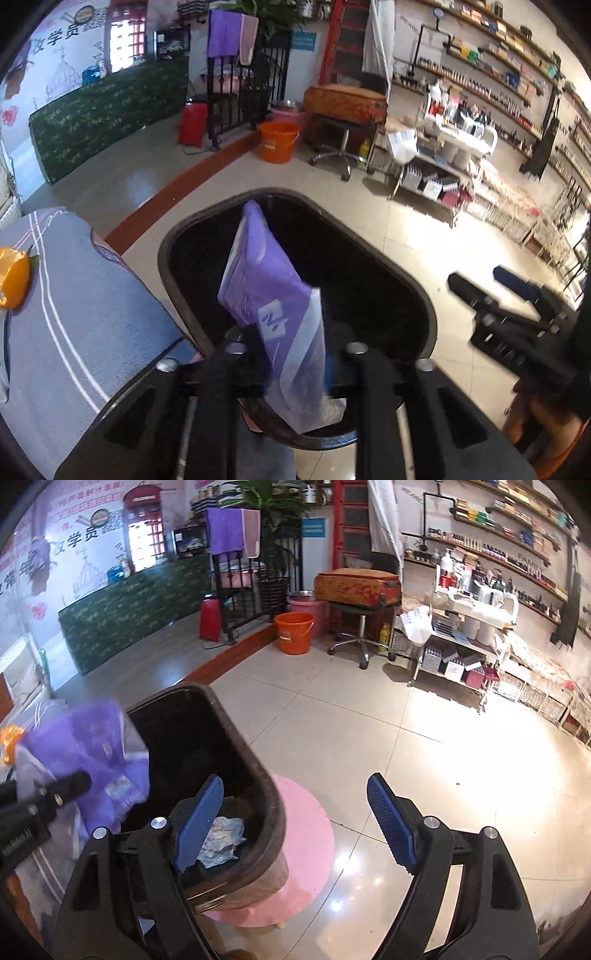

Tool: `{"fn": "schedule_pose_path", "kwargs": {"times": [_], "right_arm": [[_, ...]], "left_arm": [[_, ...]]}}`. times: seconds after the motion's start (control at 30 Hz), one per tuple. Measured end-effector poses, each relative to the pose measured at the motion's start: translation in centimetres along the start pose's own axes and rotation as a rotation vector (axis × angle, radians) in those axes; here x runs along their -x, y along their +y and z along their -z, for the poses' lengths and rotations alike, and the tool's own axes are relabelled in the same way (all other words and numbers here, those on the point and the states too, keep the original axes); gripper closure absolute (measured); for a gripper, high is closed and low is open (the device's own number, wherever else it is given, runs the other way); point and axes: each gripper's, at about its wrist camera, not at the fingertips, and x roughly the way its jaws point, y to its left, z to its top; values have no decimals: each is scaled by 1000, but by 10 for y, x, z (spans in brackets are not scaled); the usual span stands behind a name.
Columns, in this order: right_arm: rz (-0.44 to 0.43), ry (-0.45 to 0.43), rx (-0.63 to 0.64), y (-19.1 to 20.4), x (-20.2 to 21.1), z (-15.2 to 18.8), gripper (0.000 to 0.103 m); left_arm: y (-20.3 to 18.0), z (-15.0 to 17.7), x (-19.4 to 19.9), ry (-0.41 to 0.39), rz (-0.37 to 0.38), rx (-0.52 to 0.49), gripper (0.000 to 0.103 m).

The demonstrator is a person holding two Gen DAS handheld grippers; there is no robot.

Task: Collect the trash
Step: 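Carry the tissue and purple bag to the black bin and release both, then return both open tools to the bed above the remaining trash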

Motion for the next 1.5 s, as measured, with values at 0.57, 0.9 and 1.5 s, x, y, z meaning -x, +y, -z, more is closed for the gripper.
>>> {"fn": "schedule_pose_path", "kwargs": {"times": [0.57, 0.9, 1.5], "right_arm": [[-10, -19, 11, 12, 11, -7, 17], [-132, -20, 97, 72, 27, -3, 14], [-531, -64, 364, 245, 102, 28, 12]], "left_arm": [[-2, 11, 65, -192, -153, -30, 5], [37, 32, 117, -230, -281, 95, 5], [149, 124, 205, -274, -583, 373, 5]]}}
